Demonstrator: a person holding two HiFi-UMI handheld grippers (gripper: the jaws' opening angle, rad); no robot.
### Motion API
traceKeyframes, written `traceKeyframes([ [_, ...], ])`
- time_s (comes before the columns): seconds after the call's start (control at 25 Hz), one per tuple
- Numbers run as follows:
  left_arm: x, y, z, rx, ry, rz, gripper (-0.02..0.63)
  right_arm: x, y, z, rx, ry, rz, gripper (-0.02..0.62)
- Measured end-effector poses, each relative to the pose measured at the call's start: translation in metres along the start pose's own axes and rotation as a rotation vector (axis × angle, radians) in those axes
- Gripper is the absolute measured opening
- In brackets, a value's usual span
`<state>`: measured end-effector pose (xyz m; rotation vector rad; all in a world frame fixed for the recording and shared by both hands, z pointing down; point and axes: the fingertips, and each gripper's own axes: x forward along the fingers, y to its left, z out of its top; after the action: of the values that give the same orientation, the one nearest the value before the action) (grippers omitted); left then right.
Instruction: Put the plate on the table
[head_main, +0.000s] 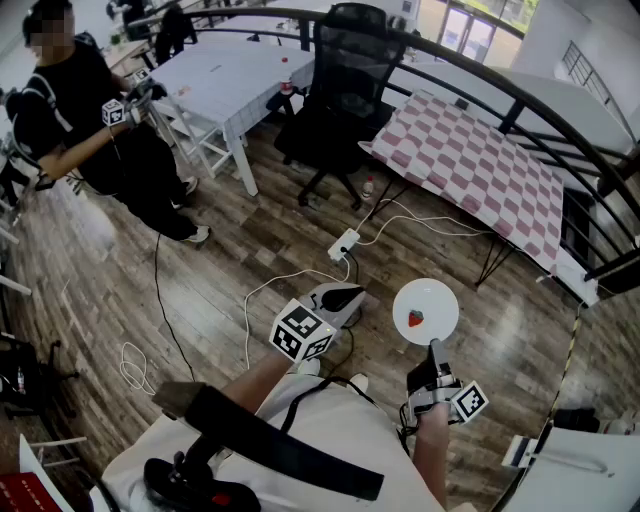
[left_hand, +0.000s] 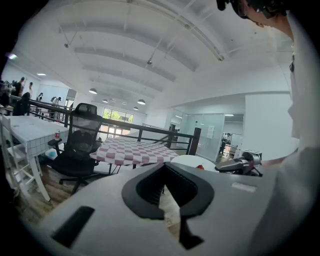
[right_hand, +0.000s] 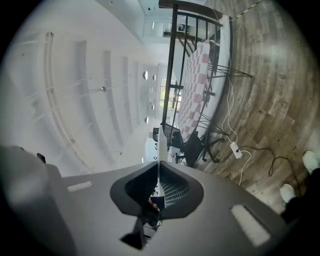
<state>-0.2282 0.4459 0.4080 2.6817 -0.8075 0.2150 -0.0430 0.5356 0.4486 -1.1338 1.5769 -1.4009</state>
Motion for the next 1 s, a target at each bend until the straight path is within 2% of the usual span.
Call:
traceKeyframes([
  [0.24, -0.003, 0.032, 0.008, 0.002, -0.041, 0.113, 0.006, 0.054, 0.003, 0.005, 0.005, 0.091, 0.060, 0.020],
  [1.0, 0.030, 0.011, 0.007, 0.008, -0.032, 0.077, 0.006, 0.037, 0.001, 0.032, 0.044, 0.043, 0.050, 0.023],
])
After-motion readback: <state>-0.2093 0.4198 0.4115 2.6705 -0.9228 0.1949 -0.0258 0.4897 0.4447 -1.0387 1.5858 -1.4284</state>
